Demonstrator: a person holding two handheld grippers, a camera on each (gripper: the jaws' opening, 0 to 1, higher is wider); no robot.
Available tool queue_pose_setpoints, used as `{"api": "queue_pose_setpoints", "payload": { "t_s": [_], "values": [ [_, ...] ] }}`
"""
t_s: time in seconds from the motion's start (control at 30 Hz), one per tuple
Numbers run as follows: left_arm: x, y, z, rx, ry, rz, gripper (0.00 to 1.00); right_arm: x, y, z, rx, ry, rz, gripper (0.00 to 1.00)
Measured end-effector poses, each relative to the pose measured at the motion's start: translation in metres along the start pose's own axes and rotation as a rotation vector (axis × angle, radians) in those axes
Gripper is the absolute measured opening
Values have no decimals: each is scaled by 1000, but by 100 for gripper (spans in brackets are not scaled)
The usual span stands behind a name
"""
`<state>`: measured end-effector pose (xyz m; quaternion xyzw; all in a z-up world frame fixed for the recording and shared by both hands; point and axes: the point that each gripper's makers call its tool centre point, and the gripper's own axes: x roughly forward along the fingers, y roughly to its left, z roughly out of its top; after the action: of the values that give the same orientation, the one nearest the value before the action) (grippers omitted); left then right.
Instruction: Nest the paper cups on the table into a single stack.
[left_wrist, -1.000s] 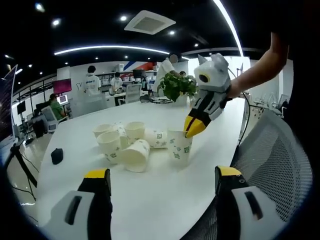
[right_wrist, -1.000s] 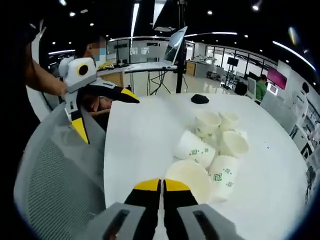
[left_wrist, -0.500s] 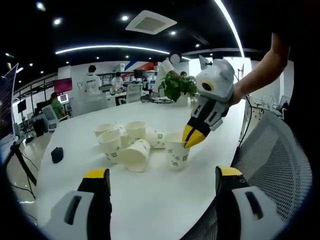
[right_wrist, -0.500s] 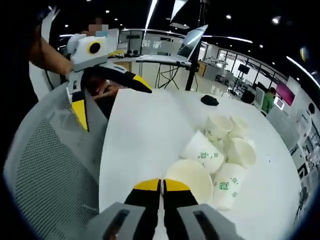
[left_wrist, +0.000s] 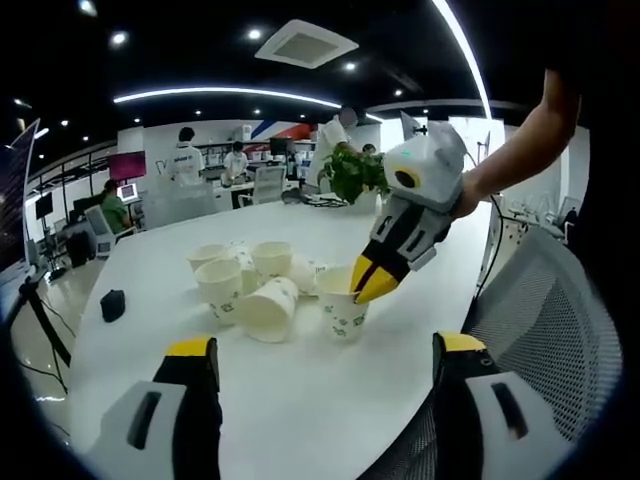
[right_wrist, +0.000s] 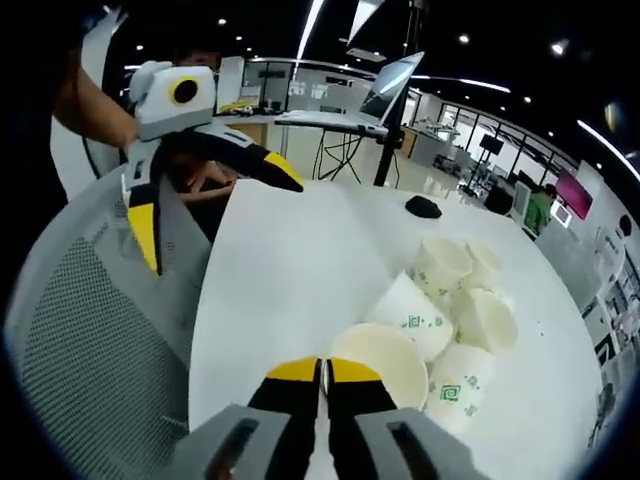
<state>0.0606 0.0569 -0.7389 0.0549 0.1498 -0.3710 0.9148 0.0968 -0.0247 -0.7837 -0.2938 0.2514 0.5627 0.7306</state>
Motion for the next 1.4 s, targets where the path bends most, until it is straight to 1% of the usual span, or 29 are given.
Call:
{"api": "queue_pose_setpoints", "payload": {
  "t_s": [0.4, 0.5, 0.63, 0.7, 0.9, 1.03, 1.07, 1.1, 1.17, 1.27, 1.4],
  "values": [
    [0, 0, 0, 3, 0, 2, 86, 1, 1, 3, 10, -17, 0, 0],
    [0, 0, 0, 2, 0, 2, 86, 0, 0, 5, 21, -31, -14, 6],
    [0, 0, 0, 2, 0, 3, 86, -7, -1, 10, 47, -69, -33, 8],
    [0, 1, 0, 0, -1, 4, 86, -11, -3, 11, 65, -82, -52, 11],
    [0, 1, 1, -8, -5, 4, 86, -25, -7, 10, 137, -128, -120, 26],
    [-1, 2, 1, -18, -10, 6, 87, -36, -9, 4, 216, -166, -171, 36],
    [-1, 2, 1, -19, -11, 5, 87, -40, -9, 0, 248, -176, -185, 40],
    [-1, 2, 2, -20, -14, 4, 87, -42, -10, -3, 259, -181, -195, 43],
    [-1, 1, 2, -20, -15, 3, 87, -46, -11, -12, 284, -177, -221, 49],
    [-1, 1, 4, -26, -22, 2, 87, -56, -11, -30, 336, -179, -268, 55],
    [-2, 1, 6, -32, -31, 1, 87, -68, -6, -48, 382, -168, -292, 61]
  ]
}}
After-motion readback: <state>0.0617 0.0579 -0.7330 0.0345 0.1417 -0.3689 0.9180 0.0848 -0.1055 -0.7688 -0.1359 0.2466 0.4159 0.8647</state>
